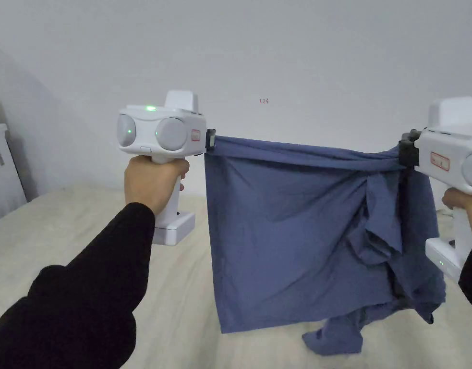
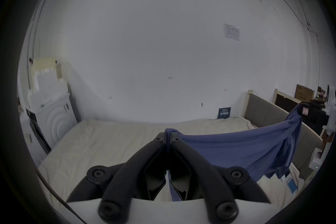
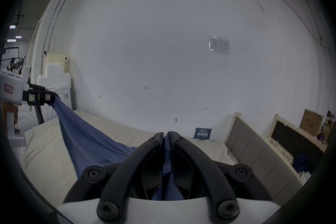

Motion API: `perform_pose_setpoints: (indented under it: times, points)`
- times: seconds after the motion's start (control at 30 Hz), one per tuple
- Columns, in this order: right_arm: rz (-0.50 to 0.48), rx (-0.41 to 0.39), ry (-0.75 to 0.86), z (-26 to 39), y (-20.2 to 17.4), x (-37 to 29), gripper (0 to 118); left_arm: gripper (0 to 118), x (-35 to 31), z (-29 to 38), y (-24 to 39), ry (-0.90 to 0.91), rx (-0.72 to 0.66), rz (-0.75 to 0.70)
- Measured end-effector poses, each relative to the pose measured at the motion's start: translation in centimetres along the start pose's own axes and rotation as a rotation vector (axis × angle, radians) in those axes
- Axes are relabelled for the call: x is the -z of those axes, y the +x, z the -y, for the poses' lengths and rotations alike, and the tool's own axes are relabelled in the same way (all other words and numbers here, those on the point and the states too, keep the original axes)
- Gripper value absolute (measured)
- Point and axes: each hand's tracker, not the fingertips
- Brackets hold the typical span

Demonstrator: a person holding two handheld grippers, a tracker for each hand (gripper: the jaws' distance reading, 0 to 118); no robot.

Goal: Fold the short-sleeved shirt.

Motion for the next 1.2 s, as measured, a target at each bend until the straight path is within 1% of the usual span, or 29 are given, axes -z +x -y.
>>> perform_pose_setpoints:
  times: [0.1,0.13,0.33,0.43,0.5,0.63,0.77,0.87,0.93,1.0,1.1,1.13,1.17,1.2]
  points:
    - [0.039,-0.074,0.041,-2.1,-0.1,1.6,5,0,0.9,-2.5,0.1,0.04,0.017,0.015]
    - [0.044,-0.09,0.051,-2.7,-0.1,2.1,5,0,1.2,-3.2,0.1,0.052,0.029,0.0]
    - [0.055,-0.113,0.09,-4.5,0.1,5.0,5,0,3.7,-5.2,0.4,0.074,0.116,-0.039]
    - [0.074,-0.121,0.107,-3.6,-0.5,6.2,5,0,5.0,-4.3,0.7,0.087,0.138,-0.057]
    - [0.081,-0.111,0.102,-2.1,-0.9,7.0,5,0,6.1,-2.8,0.5,0.069,0.119,-0.058]
    - [0.064,-0.073,0.044,3.1,-2.0,8.5,5,0,8.1,2.3,0.5,0.021,0.106,-0.058]
    - [0.023,-0.015,-0.074,9.8,-3.1,9.1,5,0,9.6,9.6,0.0,-0.065,0.071,-0.044]
    - [0.01,0.018,-0.143,15.0,-4.2,8.3,5,0,9.2,15.8,0.2,-0.125,0.046,-0.036]
    - [-0.005,0.05,-0.187,18.3,-4.9,7.0,5,0,8.7,20.0,0.1,-0.169,0.042,-0.03]
    - [-0.027,0.053,-0.231,21.3,-5.1,5.4,5,0,7.6,23.6,-0.1,-0.234,0.006,-0.019]
    - [-0.059,0.07,-0.282,25.3,-6.4,1.0,5,0,4.3,29.2,-0.3,-0.288,-0.033,-0.007]
    - [-0.067,0.084,-0.306,26.5,-6.8,-0.3,5,0,3.3,30.6,-0.4,-0.308,-0.035,0.006]
    - [-0.101,0.091,-0.338,27.9,-7.2,-1.9,5,0,1.7,32.4,-0.3,-0.333,-0.026,0.008]
    - [-0.1,0.086,-0.344,29.2,-7.7,-3.4,5,0,0.2,33.9,-0.3,-0.328,-0.022,0.006]
